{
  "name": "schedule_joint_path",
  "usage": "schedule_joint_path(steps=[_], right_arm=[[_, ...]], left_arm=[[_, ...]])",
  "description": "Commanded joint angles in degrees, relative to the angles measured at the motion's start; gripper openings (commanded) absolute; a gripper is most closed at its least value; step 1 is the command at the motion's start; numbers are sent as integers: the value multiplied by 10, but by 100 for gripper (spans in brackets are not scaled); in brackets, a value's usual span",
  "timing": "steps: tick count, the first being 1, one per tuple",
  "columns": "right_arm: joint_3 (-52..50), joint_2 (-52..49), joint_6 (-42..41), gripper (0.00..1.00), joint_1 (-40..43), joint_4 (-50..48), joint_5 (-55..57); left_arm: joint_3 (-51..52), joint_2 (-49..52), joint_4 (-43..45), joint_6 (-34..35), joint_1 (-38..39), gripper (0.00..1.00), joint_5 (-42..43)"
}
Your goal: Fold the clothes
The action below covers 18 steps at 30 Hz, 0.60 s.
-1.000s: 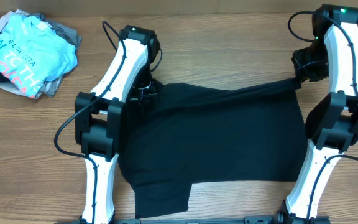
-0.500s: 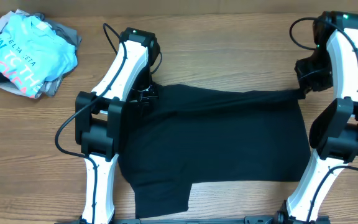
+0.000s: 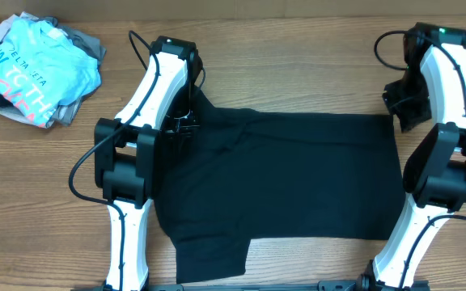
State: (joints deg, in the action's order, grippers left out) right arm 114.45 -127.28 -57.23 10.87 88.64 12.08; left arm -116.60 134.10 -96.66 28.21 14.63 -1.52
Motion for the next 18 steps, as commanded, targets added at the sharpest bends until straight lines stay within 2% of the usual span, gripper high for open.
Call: schedule_joint_path(steps=[1, 5, 9, 10, 12, 13, 15, 18], right_arm=[[-25, 17, 7, 100, -3, -6, 9], [-31, 17, 16, 100, -3, -10, -4], [-31, 17, 82, 100, -3, -38, -56], [-31, 17, 100, 100, -4, -45, -66], [-31, 17, 122, 100, -6, -53, -77], [-31, 17, 129, 100, -8, -56, -78], [-31, 17, 134, 100, -11, -57, -77], [-31, 17, 141, 100, -15, -59, -77]], left_arm=[[3, -10, -2, -13, 1, 21, 4], [3, -10, 9, -13, -8, 29, -18], [3, -10, 54, -30, -26, 36, -15], [3, -10, 71, -42, -32, 47, -13], [3, -10, 109, -71, -42, 84, -9], [3, -10, 132, -99, -46, 92, 6], [3, -10, 169, -152, -53, 99, 49], [3, -10, 198, -178, -59, 99, 88]])
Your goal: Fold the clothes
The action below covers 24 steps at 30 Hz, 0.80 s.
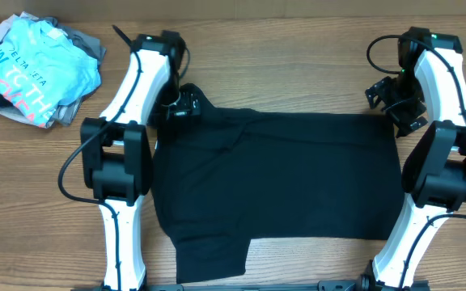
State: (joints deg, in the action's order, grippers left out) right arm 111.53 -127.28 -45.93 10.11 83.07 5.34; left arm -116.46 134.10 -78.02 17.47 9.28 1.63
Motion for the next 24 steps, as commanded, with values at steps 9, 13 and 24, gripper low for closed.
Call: schedule_joint_path(steps=[9, 13, 24], right_arm=[[-2, 17, 27, 100, -12, -8, -10], [-2, 17, 28, 100, -14, -7, -10], [-2, 17, 30, 100, -14, -12, -10]], left_arm=[[2, -10, 25, -147, -3, 88, 109], [2, -9, 33, -147, -2, 84, 106], [3, 10, 71, -172, -3, 68, 91]])
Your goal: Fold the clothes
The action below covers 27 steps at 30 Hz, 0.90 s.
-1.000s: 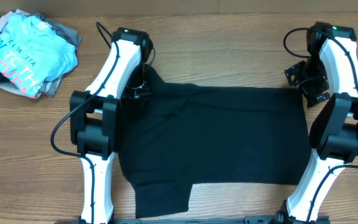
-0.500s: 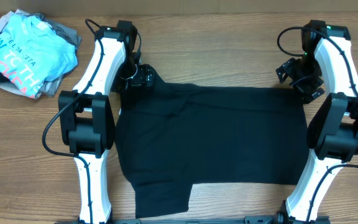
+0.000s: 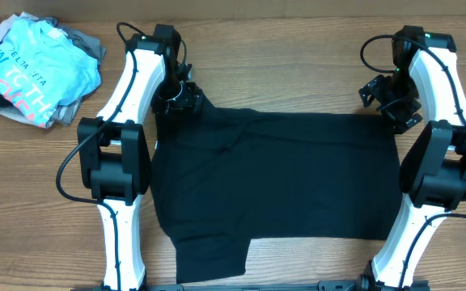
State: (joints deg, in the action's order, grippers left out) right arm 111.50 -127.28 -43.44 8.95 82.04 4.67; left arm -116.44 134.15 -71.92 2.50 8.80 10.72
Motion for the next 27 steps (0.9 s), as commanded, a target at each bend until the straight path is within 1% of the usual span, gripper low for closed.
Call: schedule_joint_path(steps=[1, 3, 7, 8, 11, 14, 21, 27], right_arm=[[-2, 17, 5, 100, -3, -2, -3], [-2, 17, 5, 100, -3, -2, -3], [-2, 17, 5, 100, -3, -3, -3], [-2, 17, 5, 100, -3, -3, -3], [-2, 17, 5, 100, -3, -4, -3], [-2, 17, 5, 100, -3, -3, -3], [-2, 17, 4, 100, -3, 19, -5], [-2, 17, 5, 100, -3, 26, -5]], left_arm=[[3, 10, 14, -22, 2, 62, 1], [3, 10, 18, -22, 2, 53, 5], [3, 11, 24, -22, 2, 50, 5], [3, 12, 24, -22, 2, 47, 5], [3, 14, 21, -21, 2, 27, 5], [3, 14, 4, -21, 2, 4, 5], [2, 9, -54, 11, 2, 4, 2], [2, -19, -94, 66, 2, 4, -25]])
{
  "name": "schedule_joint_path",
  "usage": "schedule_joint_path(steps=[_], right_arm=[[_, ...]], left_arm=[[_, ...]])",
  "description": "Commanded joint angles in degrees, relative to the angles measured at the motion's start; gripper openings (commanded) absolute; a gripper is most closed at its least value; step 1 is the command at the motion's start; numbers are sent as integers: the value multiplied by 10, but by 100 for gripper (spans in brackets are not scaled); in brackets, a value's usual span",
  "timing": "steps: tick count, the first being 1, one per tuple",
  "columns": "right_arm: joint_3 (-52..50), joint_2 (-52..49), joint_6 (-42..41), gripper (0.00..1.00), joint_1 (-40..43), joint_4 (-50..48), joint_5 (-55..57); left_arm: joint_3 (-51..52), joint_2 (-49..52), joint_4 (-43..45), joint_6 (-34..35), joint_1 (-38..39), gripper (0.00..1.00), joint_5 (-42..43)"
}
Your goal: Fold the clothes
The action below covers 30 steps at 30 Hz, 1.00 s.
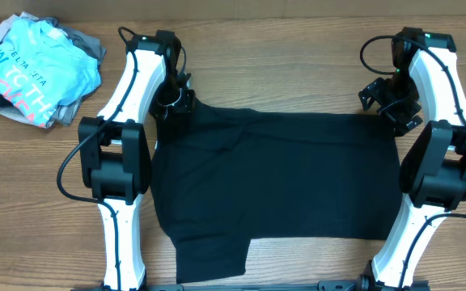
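Note:
A black T-shirt lies spread flat on the wooden table, with one sleeve pointing to the front left. My left gripper sits down at the shirt's far-left corner, touching the cloth; its jaws are hidden under the wrist. My right gripper hangs by the far-right corner, and its fingers look spread, with nothing between them.
A pile of folded clothes, with a turquoise printed shirt on top, lies at the far left of the table. Both arm bases stand at the front edge, on either side of the black shirt.
My left gripper has shifted slightly left and down onto the shirt's far-left corner. The right gripper has barely moved. The shirt lies as before.
At first my left gripper was on the shirt's upper-left edge and the right one was beside the far-right corner. Both then moved outward and farther back. Later they turned toward the far corners, where they are now. The shirt has stayed flat.

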State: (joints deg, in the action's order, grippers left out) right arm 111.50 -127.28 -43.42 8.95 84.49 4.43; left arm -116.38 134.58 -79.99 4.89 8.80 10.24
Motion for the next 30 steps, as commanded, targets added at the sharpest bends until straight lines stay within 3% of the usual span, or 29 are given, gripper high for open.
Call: schedule_joint_path(steps=[1, 16, 21, 24, 30], right_arm=[[-2, 17, 4, 100, -3, 2, -3], [-2, 17, 19, 100, -3, 4, -8], [-2, 17, 19, 100, -3, 4, -8], [-2, 17, 19, 100, -3, 6, -8], [-2, 17, 31, 100, -3, 11, -10]], left_arm=[[2, -29, -21, 50, 2, 4, -24], [2, -95, -139, 70, 2, 4, -26], [1, -95, -163, 52, 2, 4, 35], [1, -95, -167, 50, 2, 14, 10], [1, -95, -169, 85, -9, 15, -35]])
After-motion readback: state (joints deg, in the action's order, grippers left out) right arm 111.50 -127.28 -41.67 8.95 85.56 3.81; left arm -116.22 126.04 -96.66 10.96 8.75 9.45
